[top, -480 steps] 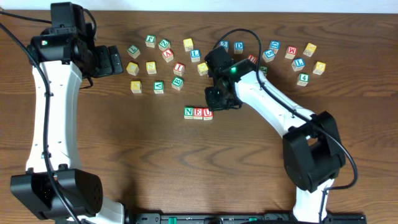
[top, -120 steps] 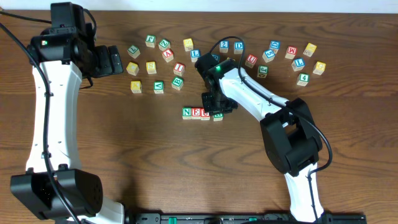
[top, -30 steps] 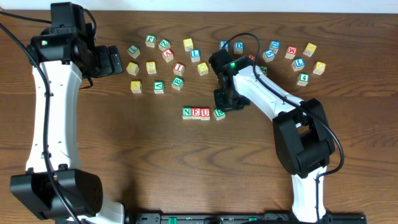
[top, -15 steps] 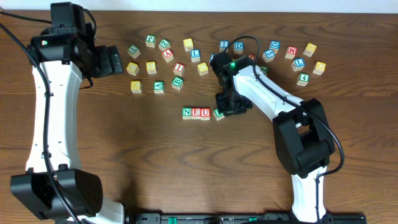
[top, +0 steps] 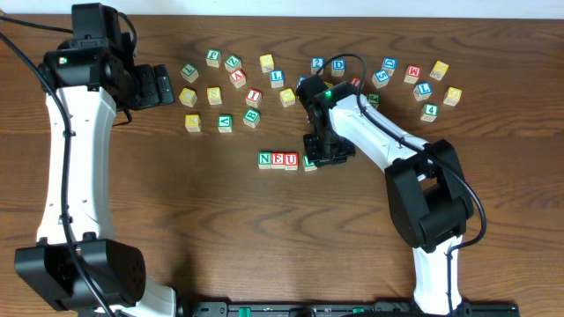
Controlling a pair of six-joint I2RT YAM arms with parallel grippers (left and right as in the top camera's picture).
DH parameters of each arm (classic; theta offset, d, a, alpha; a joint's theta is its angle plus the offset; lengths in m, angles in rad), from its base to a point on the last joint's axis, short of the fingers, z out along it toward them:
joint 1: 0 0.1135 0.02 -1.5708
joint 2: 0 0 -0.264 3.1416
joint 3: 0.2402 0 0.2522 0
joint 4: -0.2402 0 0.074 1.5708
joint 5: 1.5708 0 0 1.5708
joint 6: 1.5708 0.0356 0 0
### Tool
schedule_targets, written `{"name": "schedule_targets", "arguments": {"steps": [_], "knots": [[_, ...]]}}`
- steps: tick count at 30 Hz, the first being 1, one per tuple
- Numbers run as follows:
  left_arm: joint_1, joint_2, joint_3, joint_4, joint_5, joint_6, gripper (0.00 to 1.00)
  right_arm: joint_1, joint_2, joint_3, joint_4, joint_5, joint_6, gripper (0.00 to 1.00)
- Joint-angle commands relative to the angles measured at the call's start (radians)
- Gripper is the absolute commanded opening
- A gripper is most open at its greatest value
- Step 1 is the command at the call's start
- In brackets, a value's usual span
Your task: Spell out NEURIPS
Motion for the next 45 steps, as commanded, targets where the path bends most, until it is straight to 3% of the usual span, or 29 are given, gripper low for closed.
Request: {"name": "schedule_targets", "arguments": {"steps": [1, 21, 22, 24, 25, 45], "knots": [[0.004, -0.011, 0.010, -0.004, -0.012, 0.013, 1.00, 0.016, 0.009, -0.009, 0.003, -0.005, 0.003, 0.24], [0.004, -0.011, 0.010, -0.004, -0.012, 0.013, 1.00, 0.042, 0.009, -0.009, -0.037, -0.006, 0.004, 0.23], [0.004, -0.011, 0.010, -0.004, -0.012, 0.013, 1.00, 0.042, 0.009, -0.009, -0.049, -0.010, 0.003, 0.20], [0.004, -0.011, 0.010, -0.004, -0.012, 0.013, 1.00, 0.047, 0.009, -0.009, -0.071, -0.027, 0.003, 0.02], [0.004, -0.011, 0.010, -0.004, -0.012, 0.013, 1.00, 0.050, 0.009, -0.010, -0.080, -0.037, 0.003, 0.01], [0.004, -0.011, 0.010, -0.004, -0.012, 0.013, 1.00, 0.137, 0.009, -0.013, 0.002, -0.050, 0.000, 0.01]]}}
